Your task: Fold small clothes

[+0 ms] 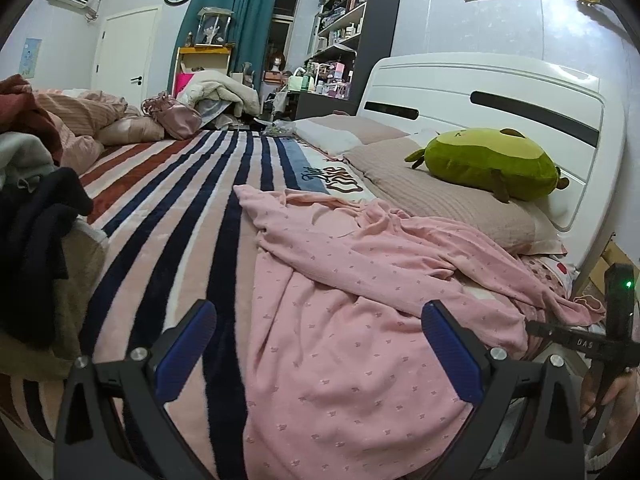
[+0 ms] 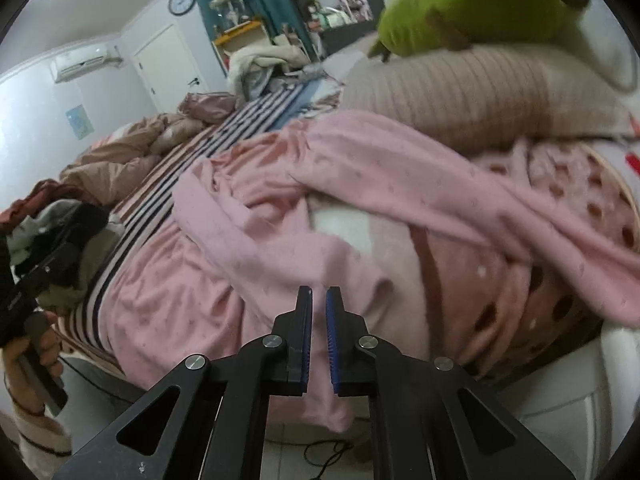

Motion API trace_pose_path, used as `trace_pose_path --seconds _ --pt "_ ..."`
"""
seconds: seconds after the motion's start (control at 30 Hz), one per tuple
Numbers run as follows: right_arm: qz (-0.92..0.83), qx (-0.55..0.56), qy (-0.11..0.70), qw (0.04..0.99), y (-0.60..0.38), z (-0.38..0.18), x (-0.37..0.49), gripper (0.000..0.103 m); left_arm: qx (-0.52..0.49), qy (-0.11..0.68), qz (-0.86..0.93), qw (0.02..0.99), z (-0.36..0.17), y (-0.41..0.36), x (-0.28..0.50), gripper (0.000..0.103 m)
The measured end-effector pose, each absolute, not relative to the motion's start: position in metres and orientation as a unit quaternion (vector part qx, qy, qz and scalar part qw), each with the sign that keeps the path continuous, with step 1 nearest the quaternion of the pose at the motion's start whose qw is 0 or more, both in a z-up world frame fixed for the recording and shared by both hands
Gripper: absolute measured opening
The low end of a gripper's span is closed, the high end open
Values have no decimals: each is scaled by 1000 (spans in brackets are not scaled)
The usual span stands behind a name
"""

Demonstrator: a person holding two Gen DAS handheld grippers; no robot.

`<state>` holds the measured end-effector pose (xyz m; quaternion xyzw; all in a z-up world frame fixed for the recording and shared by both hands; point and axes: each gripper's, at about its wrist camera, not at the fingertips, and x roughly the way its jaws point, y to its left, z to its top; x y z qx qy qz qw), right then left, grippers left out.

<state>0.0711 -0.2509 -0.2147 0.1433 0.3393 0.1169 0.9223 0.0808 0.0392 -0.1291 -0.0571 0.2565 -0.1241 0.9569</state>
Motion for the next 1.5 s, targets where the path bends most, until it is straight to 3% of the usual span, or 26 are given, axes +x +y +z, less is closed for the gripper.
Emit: trace_pose_path --seconds 0.07,0.13,0.2,0.27,0.33,0.47,0.6,0.67,0.7,0.73,0.77,1.27,1.4,1.5 --pt "104 179 338 918 -266 -221 67 9 -55 257 -127 956 -128 36 82 102" --pt "90 223 330 913 -285 -226 63 45 -55 257 -129 956 -126 33 83 102" --pt "69 246 325 911 -301 -230 62 58 -53 257 -134 956 -125 27 85 102" --pt "49 257 322 910 -313 -234 64 62 -50 257 -138 955 -123 21 87 102" --pt "45 277 315 907 -324 -237 71 73 -47 256 -141 955 -121 16 89 102" --pt "62 320 293 899 -340 -239 95 77 -45 256 -142 955 -121 6 92 102" --pt "35 314 267 911 -346 -230 118 77 -46 259 -141 954 -122 1 97 102" --pt "12 315 262 912 -350 -226 125 58 -46 260 -139 954 -122 1 99 102" --pt "-2 311 258 915 -351 -223 128 32 -46 260 -138 955 -122 1 100 102" --pt "-10 303 254 918 -351 -219 130 13 -47 260 -136 955 -123 1 100 102" --pt "-12 297 246 923 -352 -212 131 11 -49 259 -135 955 -122 3 102 102" --pt "119 110 141 977 -247 -85 143 9 -73 228 -136 961 -105 29 95 102" --pt "236 1 219 947 -159 -90 161 9 -73 220 -128 964 -107 47 82 102" --pt "296 -12 342 892 -96 -148 179 9 -84 227 -118 963 -116 66 74 102"
